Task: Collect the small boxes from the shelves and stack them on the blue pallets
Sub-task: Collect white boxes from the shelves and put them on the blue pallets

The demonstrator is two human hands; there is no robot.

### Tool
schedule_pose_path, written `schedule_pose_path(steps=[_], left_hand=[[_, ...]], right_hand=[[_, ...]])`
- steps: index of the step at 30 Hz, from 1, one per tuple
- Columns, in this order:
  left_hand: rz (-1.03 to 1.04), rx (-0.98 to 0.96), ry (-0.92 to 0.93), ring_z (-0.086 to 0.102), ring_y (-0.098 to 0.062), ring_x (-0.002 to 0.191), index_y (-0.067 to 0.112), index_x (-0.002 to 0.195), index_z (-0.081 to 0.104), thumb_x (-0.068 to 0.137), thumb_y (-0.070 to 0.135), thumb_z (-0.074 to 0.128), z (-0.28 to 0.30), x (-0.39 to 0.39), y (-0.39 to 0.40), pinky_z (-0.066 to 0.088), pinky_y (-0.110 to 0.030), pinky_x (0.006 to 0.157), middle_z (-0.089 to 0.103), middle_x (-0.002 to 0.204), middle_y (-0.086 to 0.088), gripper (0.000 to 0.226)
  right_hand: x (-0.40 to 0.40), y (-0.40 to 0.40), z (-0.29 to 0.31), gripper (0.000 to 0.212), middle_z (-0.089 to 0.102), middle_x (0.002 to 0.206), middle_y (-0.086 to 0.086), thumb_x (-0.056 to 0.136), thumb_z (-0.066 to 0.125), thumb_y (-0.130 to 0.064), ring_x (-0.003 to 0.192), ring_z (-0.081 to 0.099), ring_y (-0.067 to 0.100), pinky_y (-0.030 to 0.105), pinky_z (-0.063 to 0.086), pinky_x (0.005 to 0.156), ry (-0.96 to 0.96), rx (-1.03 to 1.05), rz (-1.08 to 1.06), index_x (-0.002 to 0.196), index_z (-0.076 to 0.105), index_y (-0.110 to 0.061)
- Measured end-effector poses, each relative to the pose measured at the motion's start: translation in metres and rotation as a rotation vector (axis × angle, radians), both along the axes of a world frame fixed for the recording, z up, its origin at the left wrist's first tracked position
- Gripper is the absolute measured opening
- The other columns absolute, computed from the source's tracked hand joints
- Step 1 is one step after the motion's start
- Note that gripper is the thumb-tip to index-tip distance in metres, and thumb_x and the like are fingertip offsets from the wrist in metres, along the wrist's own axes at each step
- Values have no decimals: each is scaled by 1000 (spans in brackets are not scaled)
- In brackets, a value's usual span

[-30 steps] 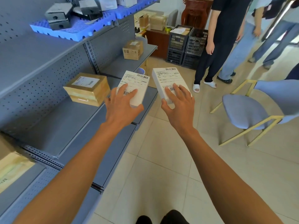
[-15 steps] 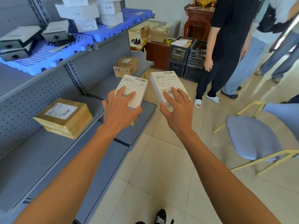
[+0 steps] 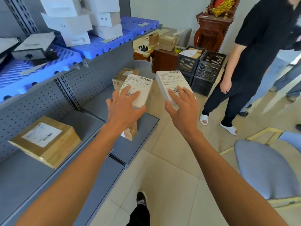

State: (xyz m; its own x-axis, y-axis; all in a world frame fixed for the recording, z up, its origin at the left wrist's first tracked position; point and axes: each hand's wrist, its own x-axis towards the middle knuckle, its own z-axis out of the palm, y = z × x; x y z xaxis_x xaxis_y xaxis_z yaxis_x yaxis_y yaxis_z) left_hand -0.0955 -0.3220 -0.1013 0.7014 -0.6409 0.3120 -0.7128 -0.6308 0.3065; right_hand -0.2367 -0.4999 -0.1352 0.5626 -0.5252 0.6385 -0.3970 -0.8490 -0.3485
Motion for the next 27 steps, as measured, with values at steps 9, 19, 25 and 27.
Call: schedule_pose_path(steps=[9,19,25,27], left_hand=[[-41,-55,8,24,-26,144,40,143,51,83,64,55,26,103,-99,27,-58,112,33,159,3,64],[-55,-102,-31,25,-24,144,38,144,51,82,64,53,63,174,-182,26,-56,111,34,159,5,67],[-3,-113,-71,23,-27,146,38,145,48,85,63,54,83,208,-243,23,-58,114,33,160,4,65],[22,-120,-88,23,-28,146,37,145,48,86,63,54,91,217,-265,23,-59,113,33,160,2,64]], right_hand=[[94,-86,25,44,49,150,4,94,60,-42,141,38,28,49,33,108,16,-25,-33,136,59,-29],[173,-175,50,44,50,149,4,94,59,-42,141,38,28,58,35,108,-7,-2,-55,136,59,-29],[218,-249,66,44,51,148,5,94,60,-42,140,40,29,60,36,106,-38,-14,8,136,60,-28],[231,-275,72,44,51,149,5,95,58,-43,140,40,29,60,35,107,-51,-11,35,136,60,-28]])
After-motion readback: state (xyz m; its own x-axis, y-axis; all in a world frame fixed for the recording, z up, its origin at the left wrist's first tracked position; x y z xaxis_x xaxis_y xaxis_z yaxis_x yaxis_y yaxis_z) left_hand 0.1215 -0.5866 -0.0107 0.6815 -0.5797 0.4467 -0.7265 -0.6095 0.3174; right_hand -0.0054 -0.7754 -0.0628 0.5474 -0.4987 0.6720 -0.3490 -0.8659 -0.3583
